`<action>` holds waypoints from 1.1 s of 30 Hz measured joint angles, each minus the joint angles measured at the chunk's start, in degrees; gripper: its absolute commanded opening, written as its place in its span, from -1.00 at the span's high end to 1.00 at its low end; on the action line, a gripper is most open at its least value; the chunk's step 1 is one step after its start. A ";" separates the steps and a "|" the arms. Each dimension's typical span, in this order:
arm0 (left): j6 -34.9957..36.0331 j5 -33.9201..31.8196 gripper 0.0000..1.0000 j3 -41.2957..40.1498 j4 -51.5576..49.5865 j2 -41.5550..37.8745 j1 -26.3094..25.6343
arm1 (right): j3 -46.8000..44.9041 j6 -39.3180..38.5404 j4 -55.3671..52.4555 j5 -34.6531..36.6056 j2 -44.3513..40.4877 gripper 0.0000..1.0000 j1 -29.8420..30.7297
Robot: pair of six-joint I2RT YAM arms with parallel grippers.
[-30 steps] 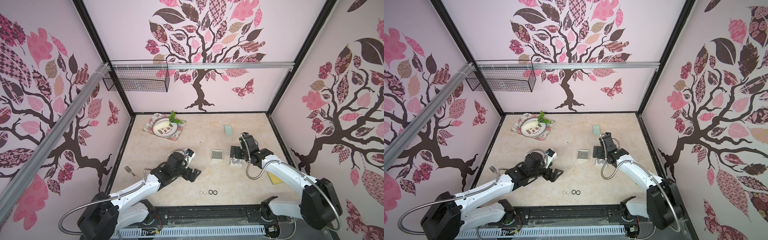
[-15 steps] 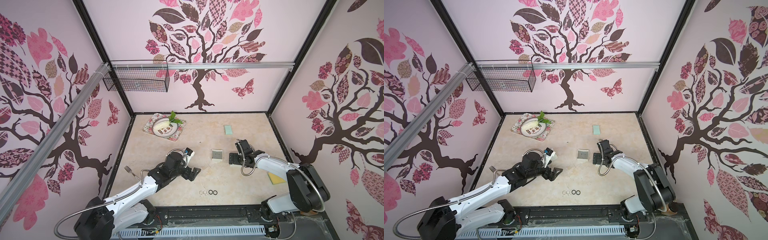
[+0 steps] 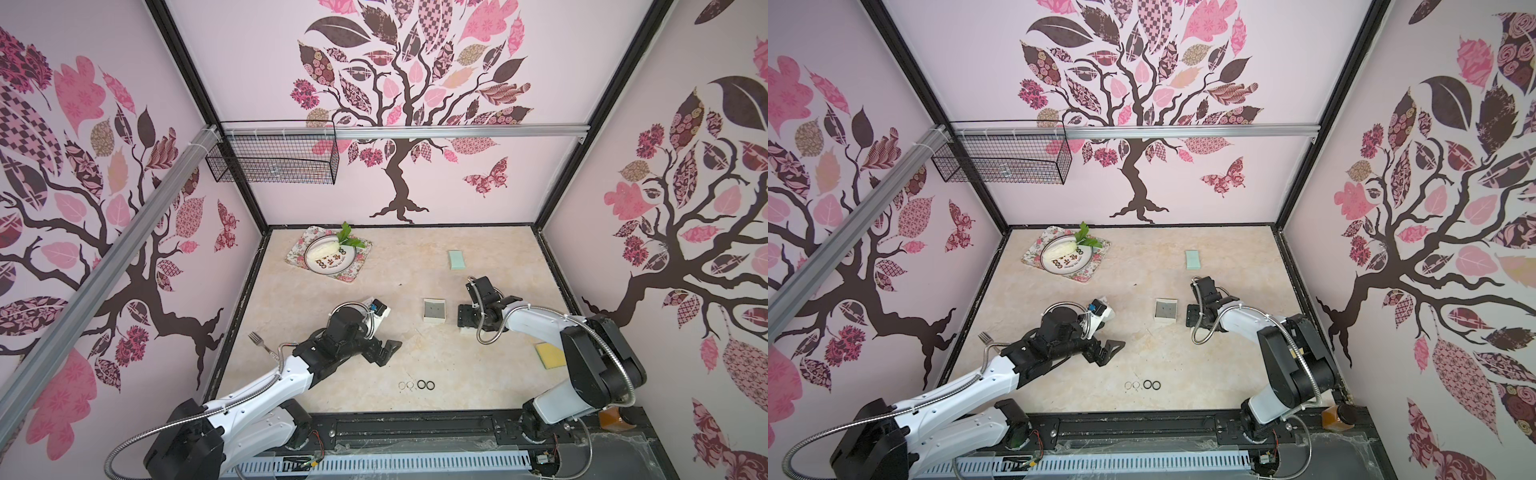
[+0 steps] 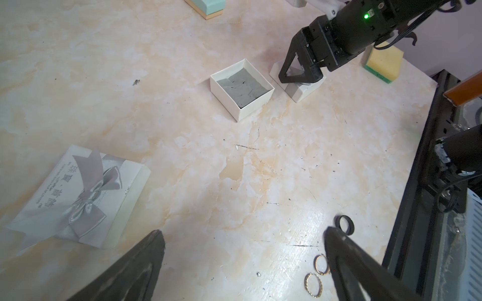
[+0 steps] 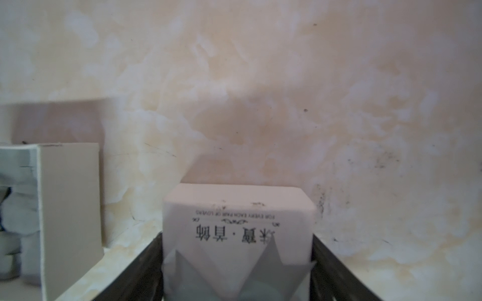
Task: Take the rings out of the lift-off lid box
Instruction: Pick up the lid from the center of the board, then close the lid on the jewelry box.
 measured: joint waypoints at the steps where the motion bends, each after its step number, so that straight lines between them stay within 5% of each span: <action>1: 0.48 0.35 -0.97 -0.37 0.26 -0.52 0.00 | 0.13 -0.04 -0.24 -0.02 -0.02 -0.50 0.00; 19: 4.35 2.58 -0.96 -7.23 6.19 -12.63 -0.66 | 11.78 2.19 -7.52 -2.23 -4.72 -0.51 3.85; 33: 5.01 2.16 -0.96 -7.23 6.21 -13.33 -1.42 | 18.34 4.98 -6.88 -4.11 6.84 -0.53 10.73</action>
